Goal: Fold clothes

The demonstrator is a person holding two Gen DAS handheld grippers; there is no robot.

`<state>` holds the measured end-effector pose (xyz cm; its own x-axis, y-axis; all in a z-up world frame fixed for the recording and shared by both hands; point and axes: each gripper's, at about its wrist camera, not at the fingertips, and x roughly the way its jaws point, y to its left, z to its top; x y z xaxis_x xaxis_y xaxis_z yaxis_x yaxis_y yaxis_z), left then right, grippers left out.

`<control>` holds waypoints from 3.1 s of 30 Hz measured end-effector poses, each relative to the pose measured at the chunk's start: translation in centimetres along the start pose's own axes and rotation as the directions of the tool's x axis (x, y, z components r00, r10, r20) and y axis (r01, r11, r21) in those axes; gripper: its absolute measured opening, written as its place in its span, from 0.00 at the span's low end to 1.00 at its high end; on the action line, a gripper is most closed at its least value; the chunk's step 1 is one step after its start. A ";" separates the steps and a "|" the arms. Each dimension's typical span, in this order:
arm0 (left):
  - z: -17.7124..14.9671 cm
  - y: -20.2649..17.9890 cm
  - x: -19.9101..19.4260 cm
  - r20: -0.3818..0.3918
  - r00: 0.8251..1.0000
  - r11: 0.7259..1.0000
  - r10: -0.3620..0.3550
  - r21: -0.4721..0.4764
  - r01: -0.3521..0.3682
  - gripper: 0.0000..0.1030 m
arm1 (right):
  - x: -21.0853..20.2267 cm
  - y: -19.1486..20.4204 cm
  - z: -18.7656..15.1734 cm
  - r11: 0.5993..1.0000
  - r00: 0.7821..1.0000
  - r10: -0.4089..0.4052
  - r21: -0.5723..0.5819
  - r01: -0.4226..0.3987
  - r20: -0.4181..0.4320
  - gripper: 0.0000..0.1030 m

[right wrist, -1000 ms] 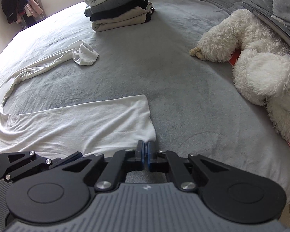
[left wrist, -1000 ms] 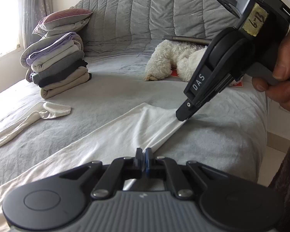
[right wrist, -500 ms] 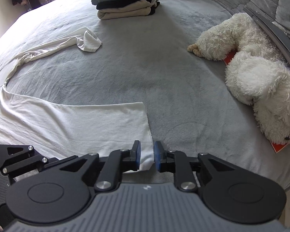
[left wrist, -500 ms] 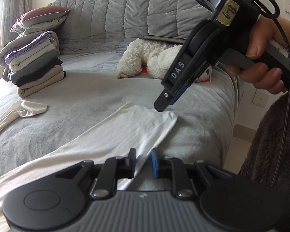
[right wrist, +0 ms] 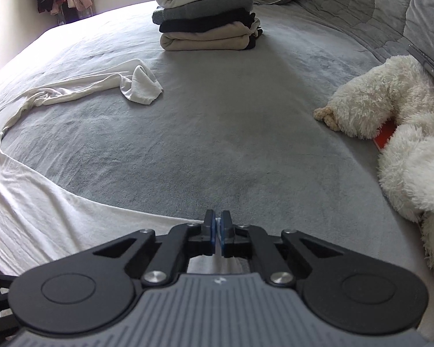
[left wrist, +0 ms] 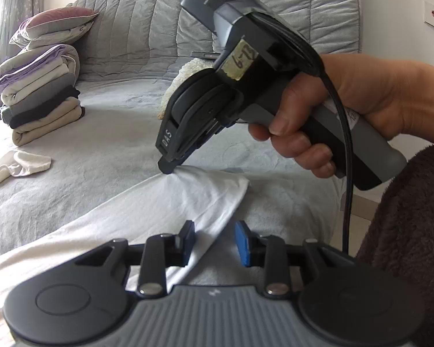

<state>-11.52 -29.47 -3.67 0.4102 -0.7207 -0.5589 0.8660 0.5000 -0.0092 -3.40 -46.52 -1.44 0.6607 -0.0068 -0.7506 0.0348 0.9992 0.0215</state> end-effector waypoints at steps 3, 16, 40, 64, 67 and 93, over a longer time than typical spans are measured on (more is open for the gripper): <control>-0.2 0.3 0.2 0.002 1.000 1.000 -0.016 -0.010 0.016 0.31 | -0.3 -0.2 0.0 0.998 0.998 -0.061 0.002 0.061 0.012 0.01; 0.1 2.5 -2.6 0.014 1.000 0.998 0.022 -0.051 -0.021 0.51 | -0.1 0.9 0.8 0.997 0.997 -0.074 -0.004 0.073 -0.012 0.36; -3.3 19.4 -15.2 -0.058 0.864 0.832 0.500 -0.242 -0.499 0.61 | 0.9 17.4 4.1 0.977 0.993 0.106 -0.191 -0.093 0.054 0.46; -8.0 28.2 -12.9 -0.092 0.886 0.871 0.455 -0.161 -0.464 0.51 | 3.5 21.2 1.9 0.887 0.937 0.348 -0.330 -0.323 0.019 0.41; -8.2 28.3 -12.7 -0.098 0.885 0.871 0.455 -0.159 -0.465 0.51 | 3.7 21.1 1.9 0.893 0.941 0.337 -0.325 -0.313 0.022 0.32; -8.1 27.9 -12.8 -0.097 0.918 0.907 0.384 -0.146 -0.395 0.54 | 3.6 21.9 1.3 0.882 0.944 0.326 -0.379 -0.280 0.061 0.36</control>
<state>5.13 -2.43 -3.49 0.6816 -0.4229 -0.5971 0.5818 0.8082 0.0918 0.68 -24.74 -2.80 0.6804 0.3164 -0.6610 -0.4385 0.8985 -0.0213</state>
